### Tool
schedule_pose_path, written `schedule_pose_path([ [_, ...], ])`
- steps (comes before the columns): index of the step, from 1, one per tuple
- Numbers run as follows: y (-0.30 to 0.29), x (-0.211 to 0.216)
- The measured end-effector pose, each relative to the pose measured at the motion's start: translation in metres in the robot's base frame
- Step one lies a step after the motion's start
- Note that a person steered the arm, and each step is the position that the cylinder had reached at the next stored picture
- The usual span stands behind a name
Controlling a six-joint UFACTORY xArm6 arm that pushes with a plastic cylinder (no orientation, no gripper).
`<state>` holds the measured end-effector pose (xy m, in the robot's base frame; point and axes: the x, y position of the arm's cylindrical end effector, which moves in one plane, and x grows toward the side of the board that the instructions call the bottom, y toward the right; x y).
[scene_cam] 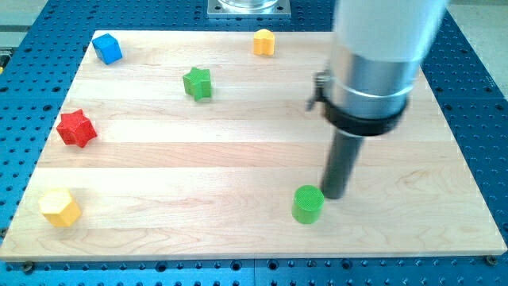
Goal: Push the green circle vertically below the green star
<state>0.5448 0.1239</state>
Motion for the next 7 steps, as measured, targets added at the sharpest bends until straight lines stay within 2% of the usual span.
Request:
schedule_pose_path([
  [1, -0.016, 0.024],
  [2, -0.087, 0.033],
  [3, -0.130, 0.033],
  [5, -0.177, 0.026],
  [6, -0.181, -0.023],
  [7, -0.216, -0.069],
])
